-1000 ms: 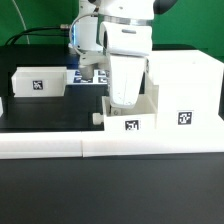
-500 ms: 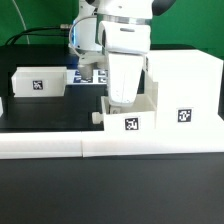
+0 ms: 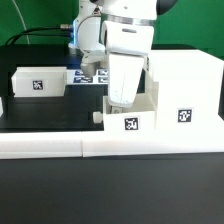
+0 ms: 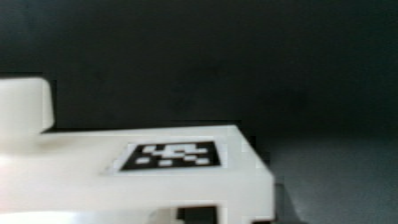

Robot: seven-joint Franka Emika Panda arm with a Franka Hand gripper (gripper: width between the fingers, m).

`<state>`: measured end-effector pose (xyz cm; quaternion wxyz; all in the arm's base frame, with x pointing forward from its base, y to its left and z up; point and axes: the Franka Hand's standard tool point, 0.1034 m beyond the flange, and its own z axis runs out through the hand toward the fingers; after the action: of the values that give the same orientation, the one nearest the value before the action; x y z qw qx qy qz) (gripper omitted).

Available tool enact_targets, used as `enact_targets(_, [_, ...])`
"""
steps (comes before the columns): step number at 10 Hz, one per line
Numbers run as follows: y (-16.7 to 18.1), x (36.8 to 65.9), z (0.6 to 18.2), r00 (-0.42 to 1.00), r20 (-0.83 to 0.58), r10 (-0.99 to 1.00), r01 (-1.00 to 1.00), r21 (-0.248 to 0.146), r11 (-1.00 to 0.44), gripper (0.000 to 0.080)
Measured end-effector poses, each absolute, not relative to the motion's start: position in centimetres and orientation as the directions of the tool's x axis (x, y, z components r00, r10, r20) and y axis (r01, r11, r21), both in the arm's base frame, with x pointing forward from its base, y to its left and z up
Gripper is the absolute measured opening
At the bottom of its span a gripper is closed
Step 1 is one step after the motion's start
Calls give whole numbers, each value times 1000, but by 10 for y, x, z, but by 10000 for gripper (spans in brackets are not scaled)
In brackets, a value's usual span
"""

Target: Assemble drawer

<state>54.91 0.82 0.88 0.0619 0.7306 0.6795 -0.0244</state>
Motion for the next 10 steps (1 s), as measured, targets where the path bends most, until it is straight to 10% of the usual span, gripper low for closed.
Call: enact_targets(10, [7, 550, 9, 42, -125, 991, 997, 70, -34, 42])
